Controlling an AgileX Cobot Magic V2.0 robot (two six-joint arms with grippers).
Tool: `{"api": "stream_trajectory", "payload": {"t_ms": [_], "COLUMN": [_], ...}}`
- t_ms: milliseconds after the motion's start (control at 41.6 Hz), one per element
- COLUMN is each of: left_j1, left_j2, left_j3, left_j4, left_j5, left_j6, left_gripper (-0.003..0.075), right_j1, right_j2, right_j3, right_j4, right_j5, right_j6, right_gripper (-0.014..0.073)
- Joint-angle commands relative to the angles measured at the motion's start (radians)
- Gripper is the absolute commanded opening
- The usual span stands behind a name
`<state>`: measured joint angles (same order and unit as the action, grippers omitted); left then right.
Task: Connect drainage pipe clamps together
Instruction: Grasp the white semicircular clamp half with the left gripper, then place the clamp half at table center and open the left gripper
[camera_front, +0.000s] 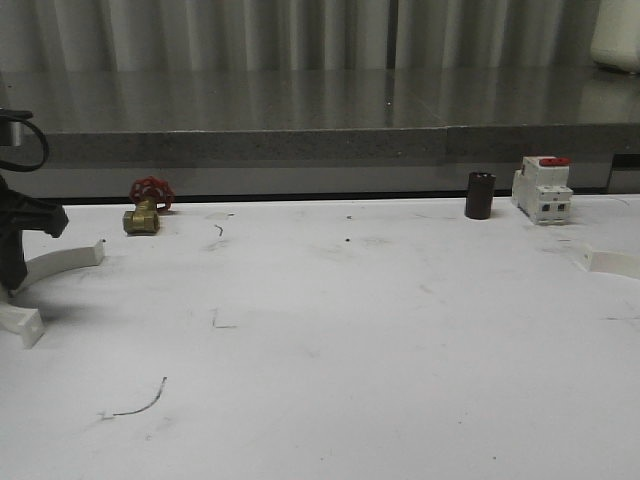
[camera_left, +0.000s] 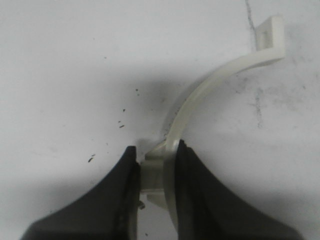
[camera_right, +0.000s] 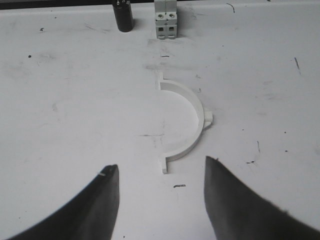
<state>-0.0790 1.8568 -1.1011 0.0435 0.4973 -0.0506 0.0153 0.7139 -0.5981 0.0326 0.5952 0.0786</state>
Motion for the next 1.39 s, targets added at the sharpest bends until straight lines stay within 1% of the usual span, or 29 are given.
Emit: {"api": "stream_trajectory", "payload": {"t_ms": [0,144,192,289,361,529,625,745,793,866,938,1058,1370], "left_j1": [-0.020,-0.089,-0.130,-0.199,-0.260,-0.379,-0.441,-0.512,-0.535,-0.558,-0.576,-0.592,-0.603], "left_j2": [-0.043,-0.043,-0.043,-0.043,-0.043,-0.012,0.032,0.103,0.135,0.165,0.194,0.234,0.271], "left_j3": [-0.064,-0.159,-0.201,-0.259,-0.299,-0.388,-0.453,-0.526,-0.552,-0.576,-0.604,-0.632,-0.634], "left_j4": [-0.011,-0.010,-0.010,-0.018,-0.018,-0.016,-0.008,0.025,0.057,0.086,0.088,0.085,0.081], "left_j5": [0.034,0.148,0.181,0.210,0.213,0.220,0.250,0.274,0.280,0.284,0.284,0.286,0.301], "left_j6": [-0.006,-0.006,-0.006,-0.010,-0.045,-0.151,-0.241,-0.380,-0.459,-0.571,-0.598,-0.601,-0.619], "left_gripper": [0.0020,0.0020,0.0020,0.0020,0.0020,0.0020,0.0022,0.0022,0.0022,0.0022,0.0022,0.0022,0.0028], "right_j1": [-0.005,-0.005,-0.005,-0.005,-0.005,-0.005,-0.005,-0.005,-0.005,-0.005,-0.005,-0.005,-0.005], "right_j2": [0.003,0.003,0.003,0.003,0.003,0.003,0.003,0.003,0.003,0.003,0.003,0.003,0.003], "right_j3": [-0.033,-0.033,-0.033,-0.033,-0.033,-0.033,-0.033,-0.033,-0.033,-0.033,-0.033,-0.033,-0.033], "right_j4": [-0.002,-0.002,-0.002,-0.002,-0.002,-0.002,-0.002,-0.002,-0.002,-0.002,-0.002,-0.002,-0.002], "right_j5": [-0.062,-0.062,-0.062,-0.062,-0.062,-0.062,-0.062,-0.062,-0.062,-0.062,-0.062,-0.062,-0.062], "right_j6": [-0.004,-0.004,-0.004,-0.004,-0.004,-0.004,-0.004,-0.004,-0.004,-0.004,-0.004,-0.004,-0.004], "right_gripper": [0.0420,0.0420,0.0420,0.0420,0.0420,0.0420,0.0420,0.0420,0.0420,0.0420,0.0420,0.0420,0.0420]}}
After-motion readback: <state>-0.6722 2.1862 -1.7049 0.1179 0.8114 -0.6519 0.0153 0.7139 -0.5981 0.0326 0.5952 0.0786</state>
